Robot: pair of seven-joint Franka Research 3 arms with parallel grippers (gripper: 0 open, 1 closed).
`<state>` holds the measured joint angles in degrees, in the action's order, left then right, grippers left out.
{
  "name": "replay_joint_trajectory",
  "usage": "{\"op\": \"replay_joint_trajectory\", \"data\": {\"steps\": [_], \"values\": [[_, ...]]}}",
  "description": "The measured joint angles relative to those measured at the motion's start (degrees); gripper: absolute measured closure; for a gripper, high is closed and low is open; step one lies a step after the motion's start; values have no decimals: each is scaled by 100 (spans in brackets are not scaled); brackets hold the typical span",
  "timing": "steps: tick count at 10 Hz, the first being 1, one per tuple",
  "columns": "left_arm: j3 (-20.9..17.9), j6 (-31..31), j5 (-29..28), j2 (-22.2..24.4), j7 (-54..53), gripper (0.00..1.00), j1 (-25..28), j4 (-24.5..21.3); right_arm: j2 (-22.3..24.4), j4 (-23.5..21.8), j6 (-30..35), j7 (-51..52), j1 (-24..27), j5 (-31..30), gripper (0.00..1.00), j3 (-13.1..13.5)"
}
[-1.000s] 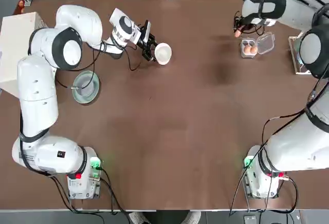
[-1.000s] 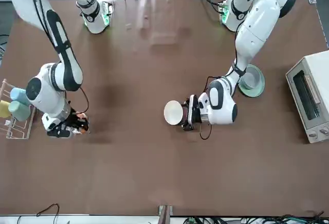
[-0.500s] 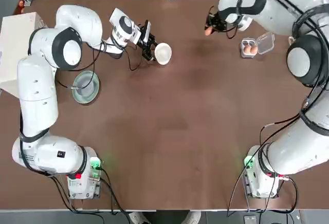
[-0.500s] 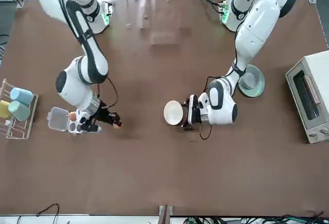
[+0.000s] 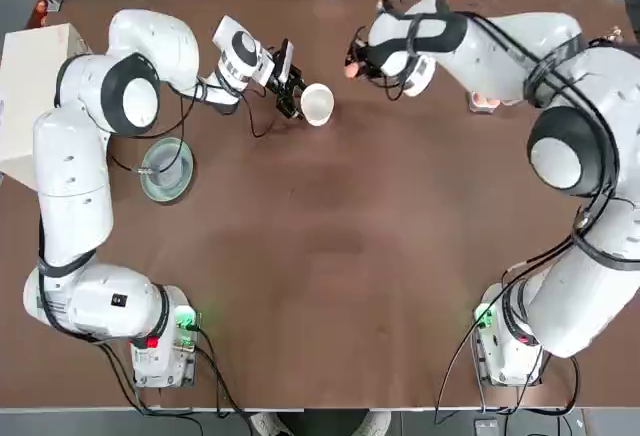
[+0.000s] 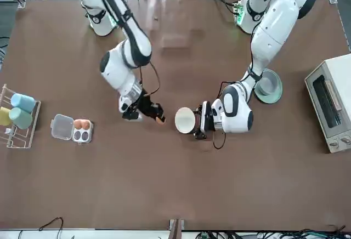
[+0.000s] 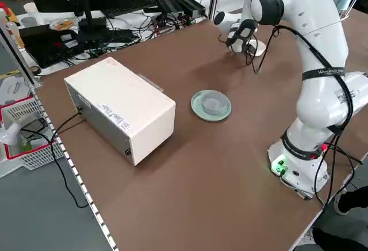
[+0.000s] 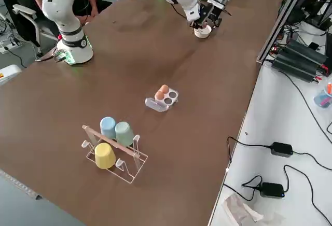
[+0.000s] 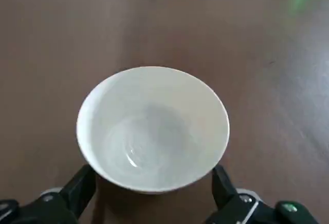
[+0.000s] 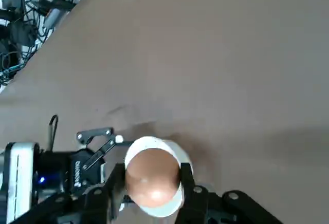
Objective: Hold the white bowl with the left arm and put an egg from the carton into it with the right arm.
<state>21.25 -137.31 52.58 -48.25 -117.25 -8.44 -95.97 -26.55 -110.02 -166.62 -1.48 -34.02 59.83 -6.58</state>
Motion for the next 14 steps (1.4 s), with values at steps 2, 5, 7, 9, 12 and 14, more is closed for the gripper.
{"op": "replay_joint_trajectory", "data": {"steps": [2,5,7,9,12,14], "values": [[-4,-1,0,0,0,0,4,0,-429,286,-398,-74,-300,102,52,-42],[-6,-2,0,0,0,0,8,-1,-1052,812,-774,-162,-609,268,52,-56],[-10,-2,0,0,0,0,12,-1,-1209,978,-942,-166,-772,360,52,-59],[-8,-2,0,0,0,0,12,-1,-1250,1007,-976,-280,-802,413,46,-55],[0,-2,0,0,0,0,-2,-1,-1256,1013,-984,-323,-795,420,37,-41],[1,-2,0,0,0,0,-3,-2,-1257,997,-987,-322,-728,422,36,-9]]}}
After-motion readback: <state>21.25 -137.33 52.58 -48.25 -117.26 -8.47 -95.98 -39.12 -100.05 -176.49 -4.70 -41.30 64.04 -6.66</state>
